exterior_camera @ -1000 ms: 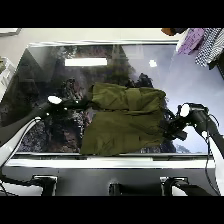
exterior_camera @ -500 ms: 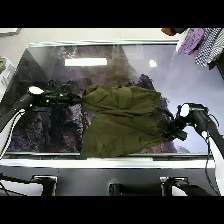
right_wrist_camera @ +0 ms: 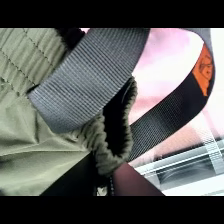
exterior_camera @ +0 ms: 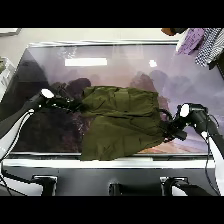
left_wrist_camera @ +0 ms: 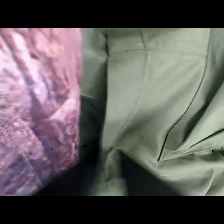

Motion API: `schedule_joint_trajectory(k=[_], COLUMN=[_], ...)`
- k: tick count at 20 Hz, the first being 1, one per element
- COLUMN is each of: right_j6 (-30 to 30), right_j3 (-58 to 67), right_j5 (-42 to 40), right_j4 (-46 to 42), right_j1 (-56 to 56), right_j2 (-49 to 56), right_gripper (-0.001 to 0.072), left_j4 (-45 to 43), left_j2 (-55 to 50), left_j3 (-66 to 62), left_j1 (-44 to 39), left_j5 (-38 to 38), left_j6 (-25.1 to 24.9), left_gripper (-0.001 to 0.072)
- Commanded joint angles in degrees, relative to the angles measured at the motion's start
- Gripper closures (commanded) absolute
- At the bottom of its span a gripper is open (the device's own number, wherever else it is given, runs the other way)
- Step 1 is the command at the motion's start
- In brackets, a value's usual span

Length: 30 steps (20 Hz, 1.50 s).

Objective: Fold the clothes and pants, and hang the long-sleeved shirts on hangers.

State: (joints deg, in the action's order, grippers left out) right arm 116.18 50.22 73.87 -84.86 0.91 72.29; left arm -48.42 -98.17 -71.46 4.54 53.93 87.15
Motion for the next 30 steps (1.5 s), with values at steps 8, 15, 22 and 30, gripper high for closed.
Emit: schedule_joint_trajectory(k=[8, 15, 22, 30], right_j6=[0.02, 0.07, 0.28, 0.28], right_j3=[-0.02, -0.02, -0.02, -0.02], right_j5=[-0.11, -0.52, -0.87, -0.85], right_j4=[0.17, 0.15, 0.15, 0.15], right_j1=[-0.04, -0.04, -0.04, -0.04], right_j2=[-0.02, -0.02, -0.02, -0.02], right_gripper=[0.0665, 0.0665, 0.0665, 0.0665], left_j4=[6.73, 6.67, 6.75, 9.44], left_j2=[0.02, -11.13, -12.55, -13.81], left_j3=[-10.43, -17.7, -17.77, -17.84], left_j1=[2.8, -0.09, -0.46, -1.66], left_j5=[-15.8, -12.81, -13.18, -17.14], left_j6=[0.31, 0.33, 0.55, 3.04], left_gripper=[0.0084, 0.0113, 0.0113, 0.0518])
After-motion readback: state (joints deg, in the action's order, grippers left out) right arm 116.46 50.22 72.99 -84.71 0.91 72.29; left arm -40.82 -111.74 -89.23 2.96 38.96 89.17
